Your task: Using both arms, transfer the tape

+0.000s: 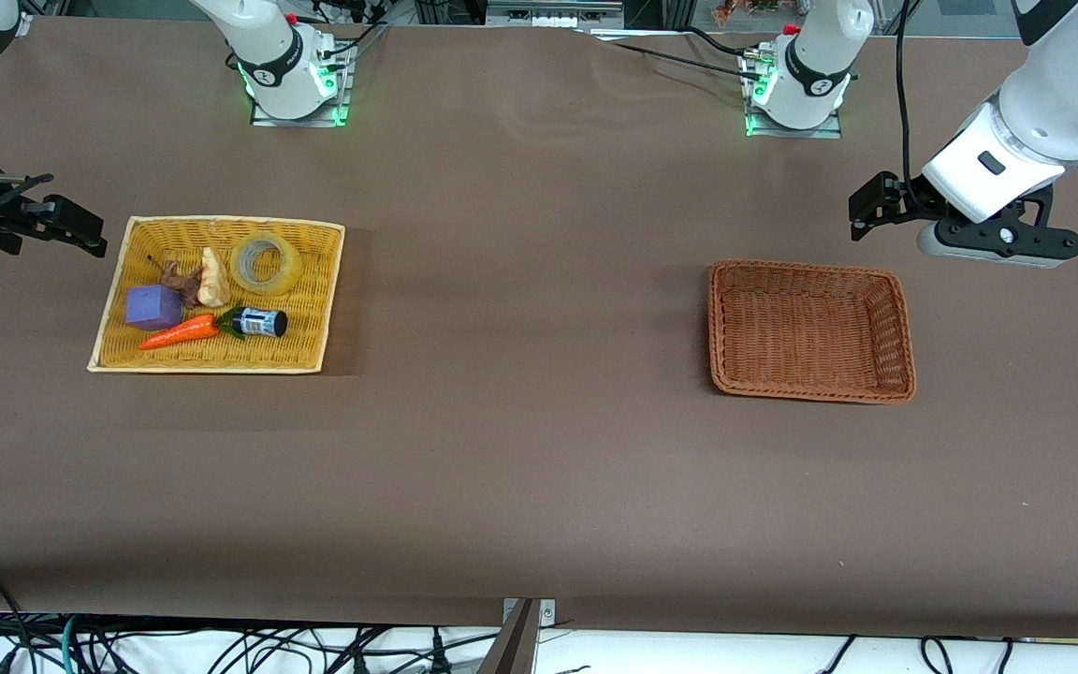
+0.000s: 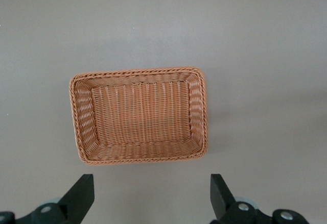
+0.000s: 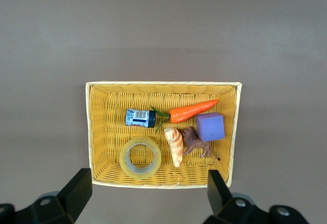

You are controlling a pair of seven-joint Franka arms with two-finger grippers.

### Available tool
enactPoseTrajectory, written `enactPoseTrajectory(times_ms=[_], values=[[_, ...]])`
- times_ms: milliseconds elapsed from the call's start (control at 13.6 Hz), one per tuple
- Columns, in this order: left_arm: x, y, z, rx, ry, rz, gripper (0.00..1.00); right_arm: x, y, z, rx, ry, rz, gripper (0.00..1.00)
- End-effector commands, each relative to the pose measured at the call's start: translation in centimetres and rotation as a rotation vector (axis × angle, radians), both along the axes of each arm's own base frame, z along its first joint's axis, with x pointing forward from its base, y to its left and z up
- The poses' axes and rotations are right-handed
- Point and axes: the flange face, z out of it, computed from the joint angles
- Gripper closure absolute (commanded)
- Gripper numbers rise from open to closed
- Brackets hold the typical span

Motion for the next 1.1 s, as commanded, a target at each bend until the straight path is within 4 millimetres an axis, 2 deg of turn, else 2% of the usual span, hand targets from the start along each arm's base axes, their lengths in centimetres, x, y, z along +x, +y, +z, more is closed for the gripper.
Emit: enactPoseTrajectory(times_ms=[0,147,1029], values=[[-0.2,0.5,0.6,0.027,-0.002,-0.005,0.00,0.2,1.3,0.4,-0.014,0.011,0.033,0.00],[-0.2,0.4,1.1,0.025,-0.012,-0.005,0.00,0.2,1.5,0.2,-0.008,0.014,0.037,0.00],[-0.1,1.0,0.9,0.027,0.000,0.004,0.00,0.0,1.0,-0.7,-0.010,0.039,0.030,0.00]])
